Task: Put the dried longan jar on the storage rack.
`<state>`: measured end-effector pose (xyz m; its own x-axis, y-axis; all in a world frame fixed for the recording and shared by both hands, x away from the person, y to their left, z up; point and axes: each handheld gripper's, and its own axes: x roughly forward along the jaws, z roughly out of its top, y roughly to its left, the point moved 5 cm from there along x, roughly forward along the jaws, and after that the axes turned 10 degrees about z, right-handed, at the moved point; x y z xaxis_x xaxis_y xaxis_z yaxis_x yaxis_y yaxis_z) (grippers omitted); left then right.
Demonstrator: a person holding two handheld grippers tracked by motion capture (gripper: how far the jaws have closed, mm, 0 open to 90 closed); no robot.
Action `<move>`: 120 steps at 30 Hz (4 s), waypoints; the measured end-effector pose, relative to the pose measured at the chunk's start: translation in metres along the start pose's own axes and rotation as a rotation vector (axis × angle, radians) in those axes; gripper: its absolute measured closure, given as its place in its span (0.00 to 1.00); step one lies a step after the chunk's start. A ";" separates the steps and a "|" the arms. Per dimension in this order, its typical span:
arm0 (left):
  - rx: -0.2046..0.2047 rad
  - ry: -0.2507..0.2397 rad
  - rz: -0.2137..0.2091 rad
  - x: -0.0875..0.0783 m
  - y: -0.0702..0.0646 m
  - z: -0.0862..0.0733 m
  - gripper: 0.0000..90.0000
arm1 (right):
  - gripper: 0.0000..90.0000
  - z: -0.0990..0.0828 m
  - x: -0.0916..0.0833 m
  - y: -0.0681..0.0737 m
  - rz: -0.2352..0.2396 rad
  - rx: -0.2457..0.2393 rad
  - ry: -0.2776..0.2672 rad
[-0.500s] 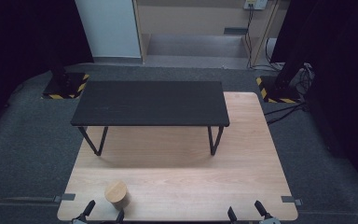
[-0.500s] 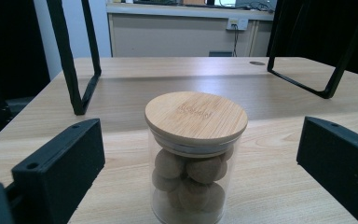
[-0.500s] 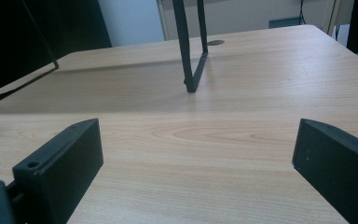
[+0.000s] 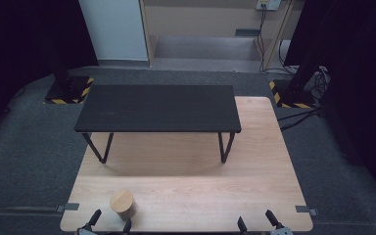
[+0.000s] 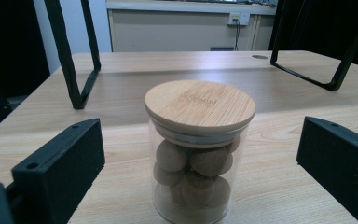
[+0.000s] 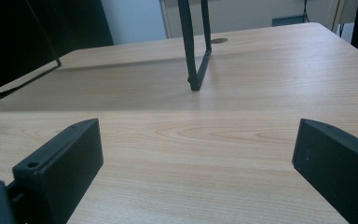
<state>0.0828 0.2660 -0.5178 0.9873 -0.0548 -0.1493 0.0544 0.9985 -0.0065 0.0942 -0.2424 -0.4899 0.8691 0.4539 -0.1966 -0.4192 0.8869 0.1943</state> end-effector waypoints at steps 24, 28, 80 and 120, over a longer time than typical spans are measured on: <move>0.035 0.058 -0.009 0.043 -0.003 -0.007 0.01 | 0.03 -0.004 0.004 -0.006 -0.017 0.018 0.028; 0.041 0.066 -0.011 0.046 -0.003 -0.007 0.02 | 0.03 -0.004 0.004 -0.007 -0.020 0.020 0.029; 0.069 -0.029 -0.180 0.051 0.046 0.168 0.27 | 0.03 0.003 0.008 0.000 -0.011 0.005 0.011; 0.091 -0.049 -0.185 0.135 0.070 0.257 0.27 | 0.03 0.011 0.014 -0.001 -0.035 0.001 0.007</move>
<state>0.2585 0.3280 -0.2844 0.9651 -0.2399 -0.1053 0.2470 0.9671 0.0607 0.1098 -0.2374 -0.4820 0.8815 0.4231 -0.2098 -0.3883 0.9022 0.1877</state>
